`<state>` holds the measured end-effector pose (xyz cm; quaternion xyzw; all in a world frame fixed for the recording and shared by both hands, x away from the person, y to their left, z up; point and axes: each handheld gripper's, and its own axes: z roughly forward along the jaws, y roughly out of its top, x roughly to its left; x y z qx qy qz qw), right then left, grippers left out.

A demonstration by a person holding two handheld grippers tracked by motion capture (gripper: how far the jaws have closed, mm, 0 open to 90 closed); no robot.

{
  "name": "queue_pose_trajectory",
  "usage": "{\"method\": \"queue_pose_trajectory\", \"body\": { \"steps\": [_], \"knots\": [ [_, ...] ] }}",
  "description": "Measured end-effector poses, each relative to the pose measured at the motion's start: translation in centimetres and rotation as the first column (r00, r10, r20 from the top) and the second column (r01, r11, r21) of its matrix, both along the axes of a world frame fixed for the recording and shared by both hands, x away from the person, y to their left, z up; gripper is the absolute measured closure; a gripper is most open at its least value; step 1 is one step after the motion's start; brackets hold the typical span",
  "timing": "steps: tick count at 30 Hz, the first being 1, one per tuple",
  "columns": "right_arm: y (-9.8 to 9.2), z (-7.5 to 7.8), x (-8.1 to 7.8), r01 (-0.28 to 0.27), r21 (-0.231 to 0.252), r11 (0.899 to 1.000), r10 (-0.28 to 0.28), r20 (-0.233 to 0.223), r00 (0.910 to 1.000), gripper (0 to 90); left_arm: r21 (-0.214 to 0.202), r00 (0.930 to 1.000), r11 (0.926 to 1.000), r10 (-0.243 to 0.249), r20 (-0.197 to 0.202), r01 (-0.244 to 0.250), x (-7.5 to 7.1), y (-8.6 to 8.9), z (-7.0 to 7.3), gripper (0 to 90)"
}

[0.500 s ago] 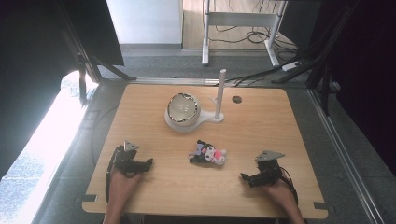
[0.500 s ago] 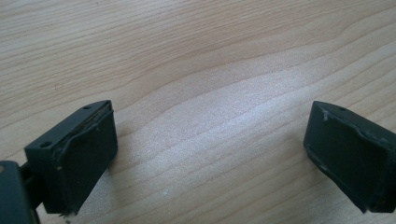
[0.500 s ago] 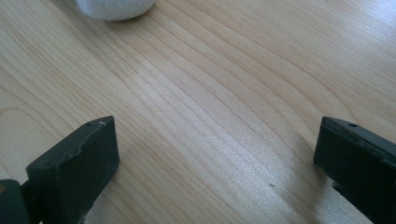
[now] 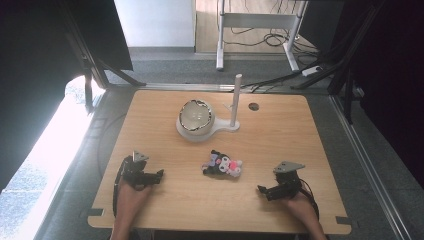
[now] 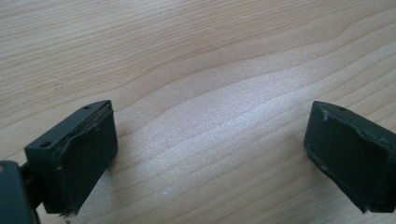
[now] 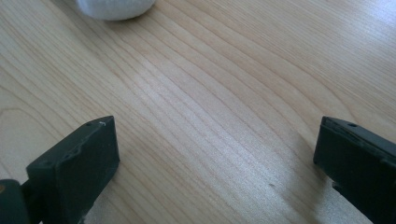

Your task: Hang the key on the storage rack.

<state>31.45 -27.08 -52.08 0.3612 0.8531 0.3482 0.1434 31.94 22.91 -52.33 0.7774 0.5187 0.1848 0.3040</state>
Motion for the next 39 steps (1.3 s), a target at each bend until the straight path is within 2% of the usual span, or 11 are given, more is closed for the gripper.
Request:
{"method": "queue_pose_trajectory", "body": {
  "steps": [21,39],
  "knots": [
    [-0.1,0.1,0.2,-0.01,-0.009,1.0,0.01,-0.009,0.9999,0.4,0.0,1.0,1.0,0.0,0.0,0.0,0.0,0.0,0.0,2.7],
    [0.8,2.5,1.3,-0.104,-0.06,0.993,0.102,-0.03,0.9943,0.9,0.0,1.0,1.0,0.0,0.0,0.0,0.0,0.0,0.0,2.7]
  ]
}}
